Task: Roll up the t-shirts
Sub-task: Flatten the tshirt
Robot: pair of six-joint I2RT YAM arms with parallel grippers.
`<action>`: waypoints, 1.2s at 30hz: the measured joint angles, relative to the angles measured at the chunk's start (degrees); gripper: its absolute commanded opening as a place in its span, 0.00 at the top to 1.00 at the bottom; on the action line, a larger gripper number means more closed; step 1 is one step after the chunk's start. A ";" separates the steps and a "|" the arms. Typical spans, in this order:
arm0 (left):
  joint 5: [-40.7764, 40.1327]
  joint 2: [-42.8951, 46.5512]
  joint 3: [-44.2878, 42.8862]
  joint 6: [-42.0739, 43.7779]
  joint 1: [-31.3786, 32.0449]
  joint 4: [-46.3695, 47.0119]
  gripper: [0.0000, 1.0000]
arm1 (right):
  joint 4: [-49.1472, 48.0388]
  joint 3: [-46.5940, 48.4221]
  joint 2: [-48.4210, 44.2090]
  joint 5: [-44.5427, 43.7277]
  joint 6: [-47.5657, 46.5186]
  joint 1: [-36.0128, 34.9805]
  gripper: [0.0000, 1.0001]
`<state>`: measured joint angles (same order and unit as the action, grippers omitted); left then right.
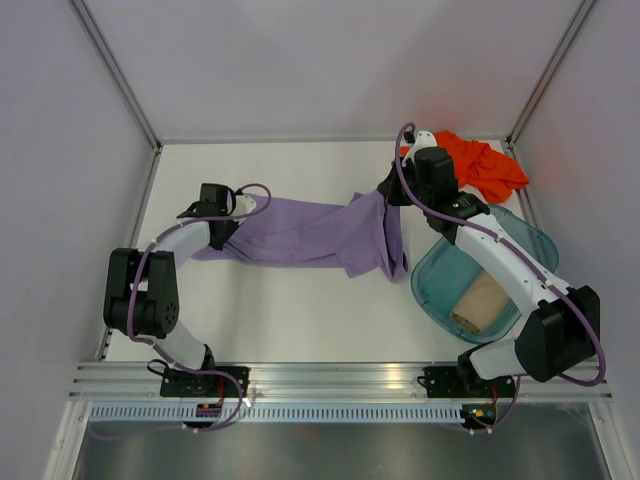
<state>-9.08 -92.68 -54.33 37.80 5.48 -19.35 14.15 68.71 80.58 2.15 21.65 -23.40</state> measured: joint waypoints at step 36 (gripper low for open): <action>-10.71 18.14 -3.63 0.31 -2.82 -1.16 0.98 | 0.68 9.16 4.11 8.85 4.68 8.90 1.00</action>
<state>-19.79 -74.54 -57.95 38.11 2.66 -20.51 14.83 77.87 84.68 11.00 26.33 -14.50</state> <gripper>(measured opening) 0.031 0.010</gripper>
